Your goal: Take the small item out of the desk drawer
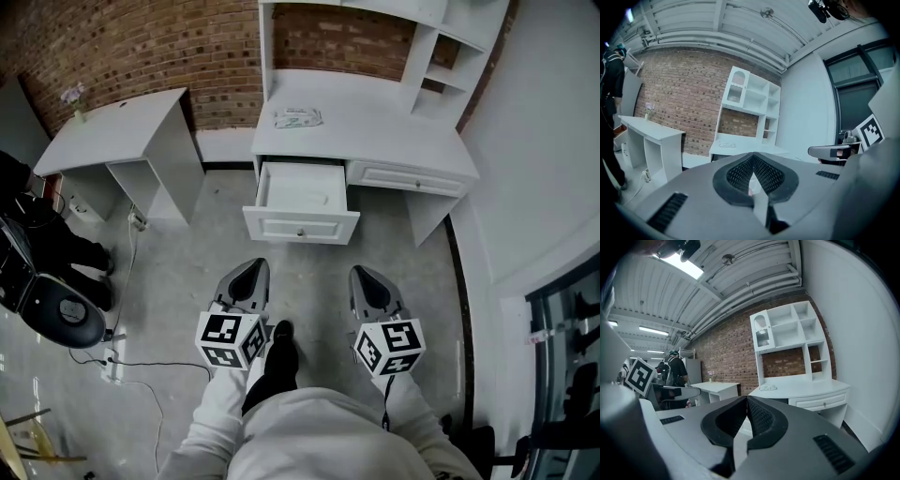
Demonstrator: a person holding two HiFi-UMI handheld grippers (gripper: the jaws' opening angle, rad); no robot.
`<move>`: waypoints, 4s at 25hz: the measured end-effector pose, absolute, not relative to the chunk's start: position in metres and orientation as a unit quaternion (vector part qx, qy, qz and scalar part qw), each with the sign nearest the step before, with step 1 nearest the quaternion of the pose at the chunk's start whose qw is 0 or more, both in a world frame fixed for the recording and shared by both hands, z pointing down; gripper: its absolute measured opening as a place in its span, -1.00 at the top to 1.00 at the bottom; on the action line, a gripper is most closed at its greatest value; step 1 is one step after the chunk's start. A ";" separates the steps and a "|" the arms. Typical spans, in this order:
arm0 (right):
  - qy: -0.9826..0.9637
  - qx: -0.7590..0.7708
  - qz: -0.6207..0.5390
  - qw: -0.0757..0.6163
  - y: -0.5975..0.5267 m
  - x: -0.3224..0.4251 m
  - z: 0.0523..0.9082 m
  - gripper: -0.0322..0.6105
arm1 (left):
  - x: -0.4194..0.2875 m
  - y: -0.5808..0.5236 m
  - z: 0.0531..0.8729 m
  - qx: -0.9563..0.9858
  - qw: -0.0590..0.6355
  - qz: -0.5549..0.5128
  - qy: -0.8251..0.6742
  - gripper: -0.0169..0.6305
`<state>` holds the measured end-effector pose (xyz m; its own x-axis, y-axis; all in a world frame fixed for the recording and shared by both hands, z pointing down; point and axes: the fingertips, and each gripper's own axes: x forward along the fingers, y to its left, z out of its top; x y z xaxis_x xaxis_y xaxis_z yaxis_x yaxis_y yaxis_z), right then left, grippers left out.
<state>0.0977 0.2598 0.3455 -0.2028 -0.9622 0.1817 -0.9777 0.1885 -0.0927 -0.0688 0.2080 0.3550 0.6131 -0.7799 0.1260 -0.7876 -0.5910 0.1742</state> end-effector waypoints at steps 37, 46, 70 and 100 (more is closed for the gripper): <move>-0.772 0.616 0.140 0.072 0.007 0.088 0.375 0.06 | -0.068 -0.053 0.379 0.910 0.127 0.038 -0.392 0.90; -0.790 0.588 0.148 0.090 -0.041 0.113 0.394 0.04 | -0.051 -0.091 0.386 0.906 0.125 0.057 -0.401 0.90; -0.835 0.431 0.192 0.282 -0.182 0.164 0.518 0.03 | -0.006 -0.209 0.419 0.854 0.166 0.087 -0.486 0.90; -0.770 0.239 0.195 0.558 -0.206 0.160 0.720 0.05 | -0.032 -0.234 0.470 0.792 0.223 0.134 -0.552 0.90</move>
